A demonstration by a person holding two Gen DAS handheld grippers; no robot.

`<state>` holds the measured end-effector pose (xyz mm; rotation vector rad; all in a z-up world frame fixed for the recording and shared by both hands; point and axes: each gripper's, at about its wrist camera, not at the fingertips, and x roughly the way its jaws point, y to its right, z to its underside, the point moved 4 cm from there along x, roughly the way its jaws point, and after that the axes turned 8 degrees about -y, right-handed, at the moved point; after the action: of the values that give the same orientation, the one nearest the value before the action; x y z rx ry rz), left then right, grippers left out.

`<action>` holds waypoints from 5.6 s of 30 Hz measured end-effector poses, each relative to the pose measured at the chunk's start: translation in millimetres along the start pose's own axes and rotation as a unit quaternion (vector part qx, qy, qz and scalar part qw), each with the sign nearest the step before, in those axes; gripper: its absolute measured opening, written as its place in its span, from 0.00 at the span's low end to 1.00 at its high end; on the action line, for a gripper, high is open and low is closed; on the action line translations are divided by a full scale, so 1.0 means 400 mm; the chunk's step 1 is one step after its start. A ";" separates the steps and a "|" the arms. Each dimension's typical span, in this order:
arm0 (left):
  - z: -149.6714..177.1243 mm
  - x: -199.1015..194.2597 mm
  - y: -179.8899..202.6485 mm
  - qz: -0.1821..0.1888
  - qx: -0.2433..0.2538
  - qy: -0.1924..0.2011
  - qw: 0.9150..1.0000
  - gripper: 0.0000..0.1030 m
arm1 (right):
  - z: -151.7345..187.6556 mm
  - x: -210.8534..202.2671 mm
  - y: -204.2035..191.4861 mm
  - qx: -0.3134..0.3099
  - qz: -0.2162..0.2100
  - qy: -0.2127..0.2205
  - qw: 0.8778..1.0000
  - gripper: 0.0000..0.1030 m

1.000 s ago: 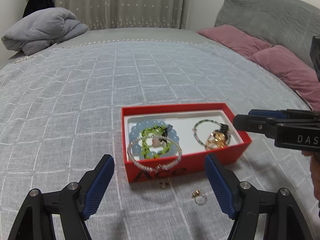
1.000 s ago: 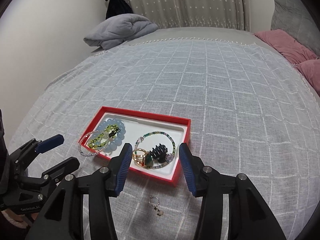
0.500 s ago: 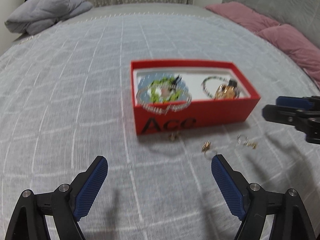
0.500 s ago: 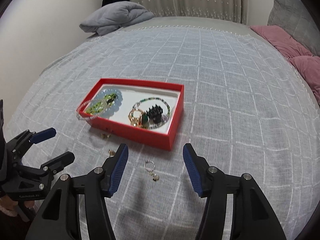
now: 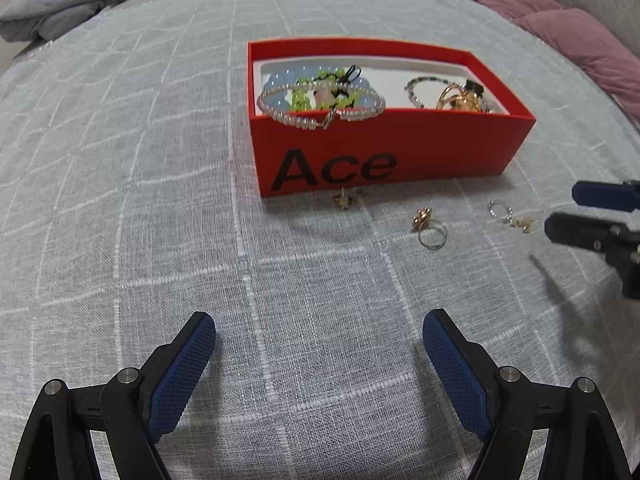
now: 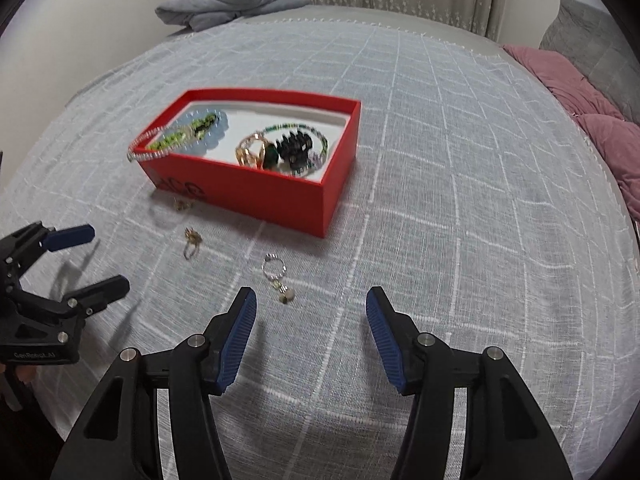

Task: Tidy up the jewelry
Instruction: 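Withdraw both tools and move the right tool toward the silver charm earring, then grasp the silver charm earring with the right tool while the left grasps the gold ring, then carry the earring and gold ring into the red box with both tools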

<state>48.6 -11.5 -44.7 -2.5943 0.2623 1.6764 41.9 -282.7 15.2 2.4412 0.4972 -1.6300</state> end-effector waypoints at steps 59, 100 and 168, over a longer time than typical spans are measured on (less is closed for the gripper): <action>-0.110 0.061 0.146 0.054 0.040 0.005 0.998 0.40 | 0.007 0.057 -0.015 -0.065 -0.021 0.002 0.998 0.09; -0.123 -0.041 0.108 0.069 0.022 0.060 0.996 0.00 | -0.008 -0.022 0.035 -0.032 -0.033 0.031 0.998 0.09; -0.211 -0.086 0.040 0.050 -0.028 0.129 0.990 0.08 | -0.193 -0.103 -0.036 -0.013 -0.066 0.125 0.990 0.09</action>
<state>108.2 -34.0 22.2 -2.8846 0.3669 1.3896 89.0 -252.4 83.8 2.6580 0.7253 -1.3565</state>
